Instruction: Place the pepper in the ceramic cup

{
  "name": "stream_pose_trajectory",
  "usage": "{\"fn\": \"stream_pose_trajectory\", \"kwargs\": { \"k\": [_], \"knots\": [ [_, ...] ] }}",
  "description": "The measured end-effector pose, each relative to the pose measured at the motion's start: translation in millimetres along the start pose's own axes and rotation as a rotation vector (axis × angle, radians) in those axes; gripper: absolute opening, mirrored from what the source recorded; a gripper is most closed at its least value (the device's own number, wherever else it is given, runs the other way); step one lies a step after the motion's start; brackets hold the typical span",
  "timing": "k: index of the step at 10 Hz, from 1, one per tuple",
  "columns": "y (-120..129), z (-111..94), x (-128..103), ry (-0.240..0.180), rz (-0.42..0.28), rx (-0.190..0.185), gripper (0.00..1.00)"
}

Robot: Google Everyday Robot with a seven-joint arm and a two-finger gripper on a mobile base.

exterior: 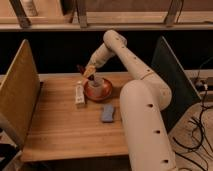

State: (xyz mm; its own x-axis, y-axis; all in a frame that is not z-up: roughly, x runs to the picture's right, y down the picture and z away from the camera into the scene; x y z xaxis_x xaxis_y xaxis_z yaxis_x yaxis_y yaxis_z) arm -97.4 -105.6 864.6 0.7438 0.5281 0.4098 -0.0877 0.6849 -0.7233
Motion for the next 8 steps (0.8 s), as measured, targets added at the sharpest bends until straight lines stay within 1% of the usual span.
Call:
{"fn": "stream_pose_trajectory", "kwargs": {
  "k": [1, 2, 3, 4, 5, 8],
  "knots": [
    [-10.5, -7.0, 7.2, -0.004, 0.021, 0.027, 0.0],
    [-15.5, -11.4, 11.5, -0.006, 0.032, 0.041, 0.02],
    [-15.4, -10.9, 11.5, -0.006, 0.032, 0.041, 0.07],
    [-14.9, -9.1, 9.6, -0.005, 0.03, 0.039, 0.15],
    [-14.8, -9.1, 9.8, -0.006, 0.03, 0.038, 0.27],
    [-14.7, -8.6, 9.7, -0.005, 0.03, 0.038, 0.58]
  ]
}}
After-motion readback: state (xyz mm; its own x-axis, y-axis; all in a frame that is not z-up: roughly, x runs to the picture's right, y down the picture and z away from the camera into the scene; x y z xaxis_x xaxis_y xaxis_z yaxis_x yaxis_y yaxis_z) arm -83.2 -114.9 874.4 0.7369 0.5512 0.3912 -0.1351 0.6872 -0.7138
